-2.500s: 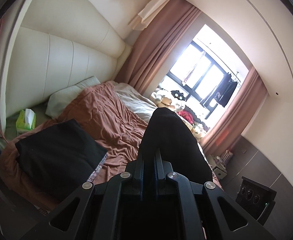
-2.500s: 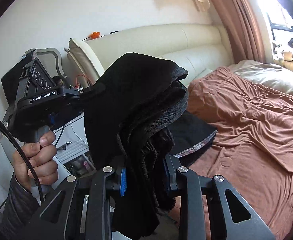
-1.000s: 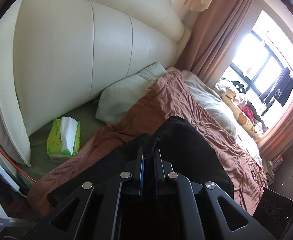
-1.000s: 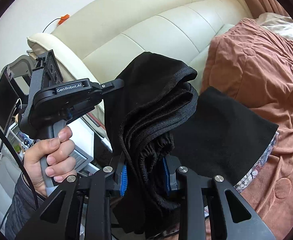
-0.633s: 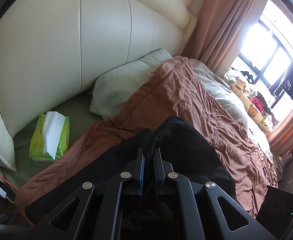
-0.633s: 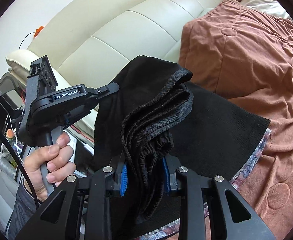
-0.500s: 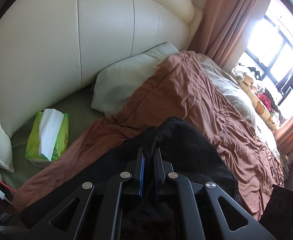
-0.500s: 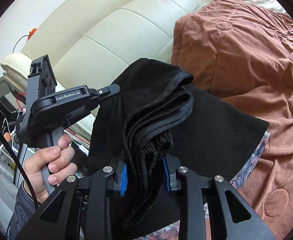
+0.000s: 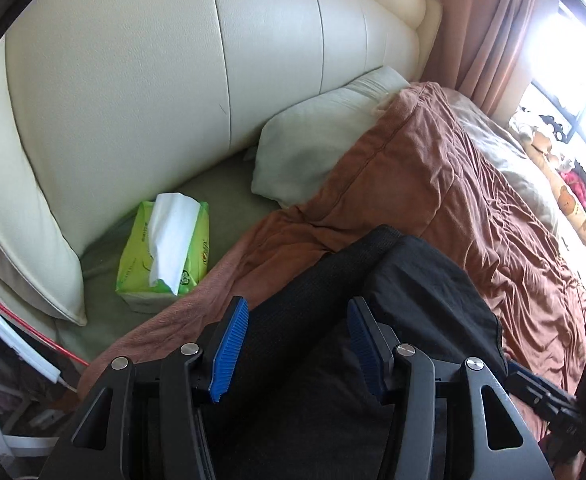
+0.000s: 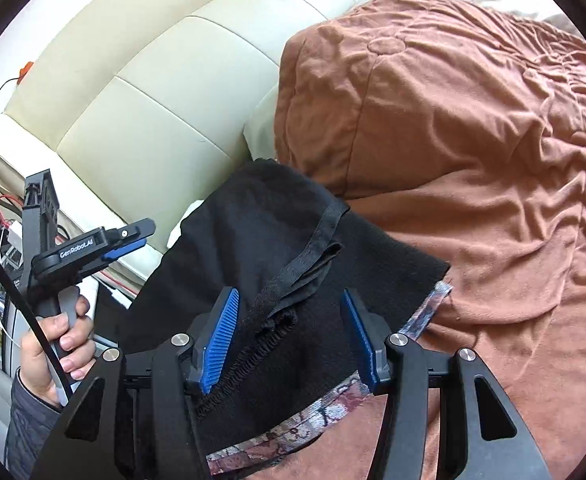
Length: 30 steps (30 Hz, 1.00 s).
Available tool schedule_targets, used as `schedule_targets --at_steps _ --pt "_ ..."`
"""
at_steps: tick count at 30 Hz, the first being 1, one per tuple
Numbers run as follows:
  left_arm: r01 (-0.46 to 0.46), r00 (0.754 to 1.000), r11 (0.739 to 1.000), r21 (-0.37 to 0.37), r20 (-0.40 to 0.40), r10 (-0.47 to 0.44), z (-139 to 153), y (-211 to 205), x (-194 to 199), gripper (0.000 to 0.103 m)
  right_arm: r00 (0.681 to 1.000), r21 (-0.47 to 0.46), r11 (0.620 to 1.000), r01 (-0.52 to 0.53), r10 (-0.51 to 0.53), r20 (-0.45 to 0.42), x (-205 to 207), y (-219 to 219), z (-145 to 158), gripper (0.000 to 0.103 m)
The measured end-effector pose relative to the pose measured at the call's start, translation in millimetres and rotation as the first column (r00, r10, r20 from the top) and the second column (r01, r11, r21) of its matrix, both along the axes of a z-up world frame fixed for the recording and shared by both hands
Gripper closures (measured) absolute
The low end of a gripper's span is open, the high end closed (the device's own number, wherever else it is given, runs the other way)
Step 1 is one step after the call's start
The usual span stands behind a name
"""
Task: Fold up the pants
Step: 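Lower the shorts onto the bed and open both tools to release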
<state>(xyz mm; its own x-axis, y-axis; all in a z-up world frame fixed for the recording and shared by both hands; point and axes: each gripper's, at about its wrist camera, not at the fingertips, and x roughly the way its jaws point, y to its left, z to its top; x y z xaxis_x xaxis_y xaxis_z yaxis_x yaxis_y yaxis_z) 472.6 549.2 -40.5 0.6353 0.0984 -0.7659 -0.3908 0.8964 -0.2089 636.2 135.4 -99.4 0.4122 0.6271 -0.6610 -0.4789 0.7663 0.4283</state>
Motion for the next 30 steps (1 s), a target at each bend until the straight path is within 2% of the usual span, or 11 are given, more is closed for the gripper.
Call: schedule_targets --at_steps 2,6,10,14,17,19,23,26,30 --pt "0.015 1.0 1.0 0.008 0.01 -0.015 4 -4 -7 0.049 0.999 -0.028 1.0 0.014 -0.013 0.03 -7 -3 11 0.053" --pt "0.049 0.998 0.999 0.009 0.037 -0.049 8 -14 -20 0.049 0.997 -0.018 1.0 0.004 -0.003 0.08 -17 -3 30 0.053" --pt "0.086 0.995 0.996 0.01 0.04 -0.086 5 -25 -30 0.049 0.986 -0.027 1.0 -0.012 0.016 0.167 -35 1 49 0.054" --pt "0.098 0.995 0.995 0.008 0.018 -0.098 -8 -29 -38 0.049 0.976 -0.038 0.996 -0.079 0.085 0.2 -40 24 53 0.066" --pt "0.081 0.996 0.997 0.002 -0.027 -0.081 -24 -25 -39 0.049 0.969 -0.064 0.99 -0.124 0.135 0.207 -41 43 46 0.069" --pt "0.068 0.996 0.998 -0.006 -0.051 -0.068 -35 -21 -41 0.05 0.964 -0.118 0.984 -0.137 0.16 0.212 -42 54 35 0.072" --pt "0.028 0.997 0.999 -0.03 -0.074 -0.03 -49 -11 -55 0.05 0.974 -0.222 0.967 -0.123 0.161 0.16 -35 58 6 0.093" --pt "0.001 0.998 0.997 -0.078 -0.068 -0.006 -54 -2 -69 0.05 0.976 -0.234 0.966 -0.11 0.149 0.157 -37 47 -2 0.093" --pt "-0.022 0.998 0.996 -0.089 -0.065 0.016 -51 0 -86 0.05 0.978 -0.268 0.958 -0.097 0.141 0.151 -43 40 2 0.093"
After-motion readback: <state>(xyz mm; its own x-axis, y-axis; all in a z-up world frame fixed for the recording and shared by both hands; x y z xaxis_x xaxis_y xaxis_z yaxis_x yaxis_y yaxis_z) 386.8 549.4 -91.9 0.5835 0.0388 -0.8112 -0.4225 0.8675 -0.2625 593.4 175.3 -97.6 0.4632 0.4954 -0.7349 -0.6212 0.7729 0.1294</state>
